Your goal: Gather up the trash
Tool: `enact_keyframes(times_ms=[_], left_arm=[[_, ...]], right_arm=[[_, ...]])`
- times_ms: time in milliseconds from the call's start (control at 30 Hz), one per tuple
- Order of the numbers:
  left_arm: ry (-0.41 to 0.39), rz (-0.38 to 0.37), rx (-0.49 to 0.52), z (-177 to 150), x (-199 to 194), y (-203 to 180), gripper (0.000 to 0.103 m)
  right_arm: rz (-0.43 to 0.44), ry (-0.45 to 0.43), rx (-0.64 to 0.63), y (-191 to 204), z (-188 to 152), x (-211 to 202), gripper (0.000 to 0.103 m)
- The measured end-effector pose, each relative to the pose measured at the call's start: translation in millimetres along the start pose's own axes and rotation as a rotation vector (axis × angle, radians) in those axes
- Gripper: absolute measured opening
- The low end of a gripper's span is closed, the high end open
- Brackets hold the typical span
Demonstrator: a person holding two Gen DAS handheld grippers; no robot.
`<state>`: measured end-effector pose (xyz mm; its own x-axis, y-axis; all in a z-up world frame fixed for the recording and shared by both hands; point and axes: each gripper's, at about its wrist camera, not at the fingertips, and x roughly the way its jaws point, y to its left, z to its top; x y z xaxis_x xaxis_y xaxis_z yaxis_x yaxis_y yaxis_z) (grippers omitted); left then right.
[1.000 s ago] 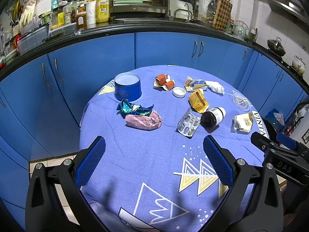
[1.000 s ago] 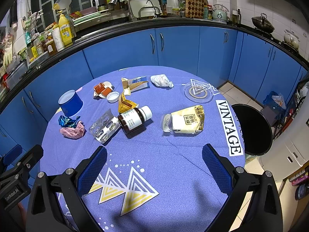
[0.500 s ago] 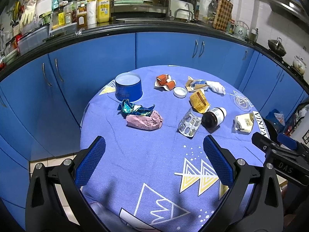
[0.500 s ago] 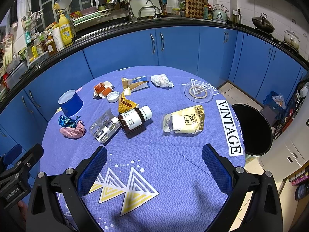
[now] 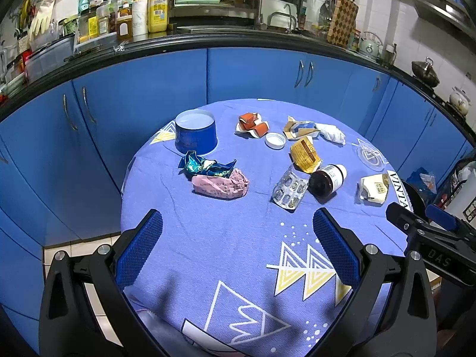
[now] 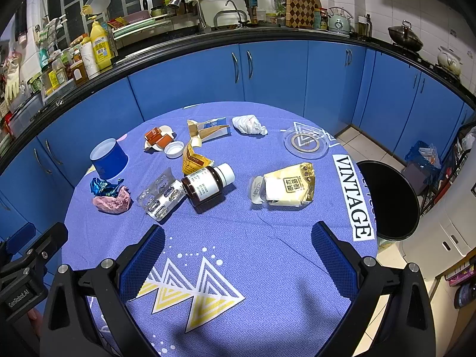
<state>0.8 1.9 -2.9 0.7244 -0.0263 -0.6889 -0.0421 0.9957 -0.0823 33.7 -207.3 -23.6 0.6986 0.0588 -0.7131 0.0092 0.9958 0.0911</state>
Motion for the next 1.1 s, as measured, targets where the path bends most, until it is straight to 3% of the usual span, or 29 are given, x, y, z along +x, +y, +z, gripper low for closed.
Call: enact_keyframes(times_ms=[667,1100], left_arm=[[0.001,-0.003,0.004,-0.7,0.8,-3.3,0.100],[0.089,0.008,-0.017,-4.1,46.5,1.4,0.100]], right_arm=[[-0.002,0.000,-0.004,2.3,-1.8,2.1,0.096],[-0.023,0.066,0.020,-15.1,-5.1,44.2,0.096]])
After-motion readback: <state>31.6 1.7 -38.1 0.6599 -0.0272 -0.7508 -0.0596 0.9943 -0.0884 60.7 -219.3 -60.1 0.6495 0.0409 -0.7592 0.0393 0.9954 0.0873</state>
